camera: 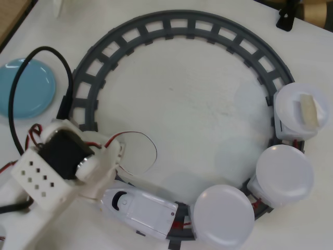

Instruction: Pick up the sushi from the Shinkansen and put it on the blue dish

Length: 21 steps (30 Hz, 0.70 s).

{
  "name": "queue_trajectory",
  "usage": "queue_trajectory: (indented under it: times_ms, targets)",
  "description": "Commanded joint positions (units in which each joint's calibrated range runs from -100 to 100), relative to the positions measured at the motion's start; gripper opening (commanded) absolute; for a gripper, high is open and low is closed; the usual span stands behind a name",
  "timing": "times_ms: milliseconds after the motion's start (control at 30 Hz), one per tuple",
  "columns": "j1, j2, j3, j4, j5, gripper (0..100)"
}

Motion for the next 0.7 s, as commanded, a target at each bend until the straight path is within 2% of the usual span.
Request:
queue_trajectory:
  times_ms: [0,167,433,667]
  targets:
    - [4.65,-1.05,-3.10,1.08,5.31,28]
    - [10.20,-0.89,-3.01,1.00,14.25,28]
    - [18.21,-0.22,-3.10,0.32,24.03,28]
    - [23.22,-0.14,-2.20,-10.64,24.92,28]
